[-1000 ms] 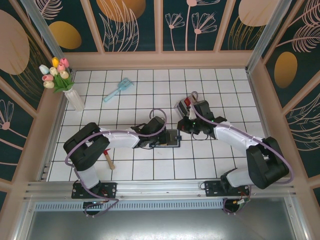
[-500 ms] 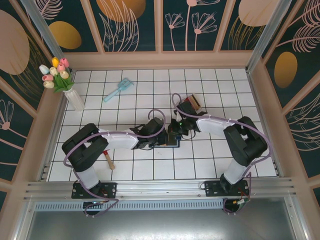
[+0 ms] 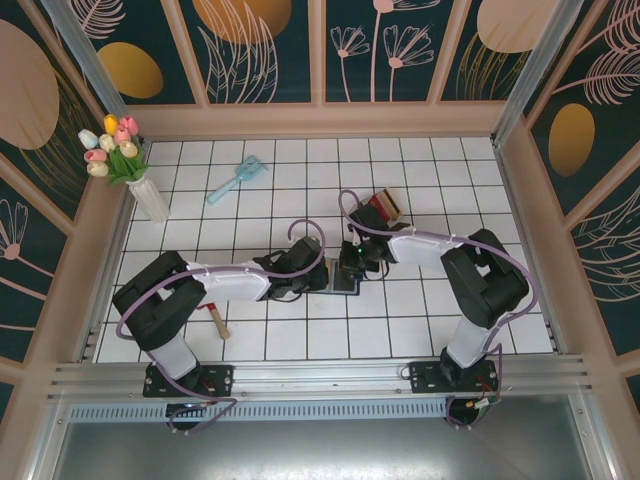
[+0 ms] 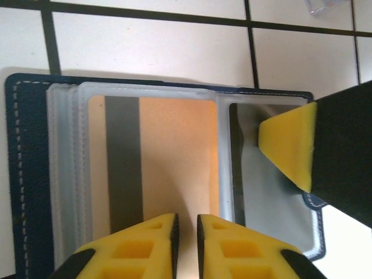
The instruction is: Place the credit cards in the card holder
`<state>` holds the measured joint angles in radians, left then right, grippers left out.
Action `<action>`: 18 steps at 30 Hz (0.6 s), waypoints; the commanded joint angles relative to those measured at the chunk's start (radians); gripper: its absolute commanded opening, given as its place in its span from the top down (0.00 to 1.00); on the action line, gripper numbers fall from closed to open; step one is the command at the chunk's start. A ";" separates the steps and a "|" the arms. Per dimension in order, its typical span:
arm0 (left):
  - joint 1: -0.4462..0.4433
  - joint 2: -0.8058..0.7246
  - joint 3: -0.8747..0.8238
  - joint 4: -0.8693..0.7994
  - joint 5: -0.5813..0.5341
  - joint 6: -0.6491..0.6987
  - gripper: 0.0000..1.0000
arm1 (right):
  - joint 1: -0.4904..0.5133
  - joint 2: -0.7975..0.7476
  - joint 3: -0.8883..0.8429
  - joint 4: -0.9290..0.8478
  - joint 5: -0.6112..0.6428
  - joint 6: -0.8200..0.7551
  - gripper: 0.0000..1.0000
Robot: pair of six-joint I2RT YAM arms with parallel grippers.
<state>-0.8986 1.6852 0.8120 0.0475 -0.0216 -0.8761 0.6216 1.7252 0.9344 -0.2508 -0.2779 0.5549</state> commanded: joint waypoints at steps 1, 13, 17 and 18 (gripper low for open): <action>0.005 -0.087 0.049 -0.003 0.006 0.029 0.75 | -0.009 -0.099 0.068 -0.041 0.024 -0.023 0.95; 0.191 0.026 0.249 0.156 0.123 -0.104 0.40 | -0.363 -0.186 0.269 -0.141 0.195 -0.289 0.56; 0.204 0.196 0.409 0.142 0.197 -0.120 0.36 | -0.421 -0.085 0.348 -0.175 0.209 -0.324 0.53; 0.204 0.231 0.446 0.139 0.213 -0.124 0.36 | -0.422 -0.062 0.369 -0.190 0.228 -0.338 0.53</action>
<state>-0.6865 1.8469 1.1782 0.1726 0.1070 -0.9649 0.2020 1.5948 1.2537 -0.3656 -0.0700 0.2916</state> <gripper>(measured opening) 0.642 0.471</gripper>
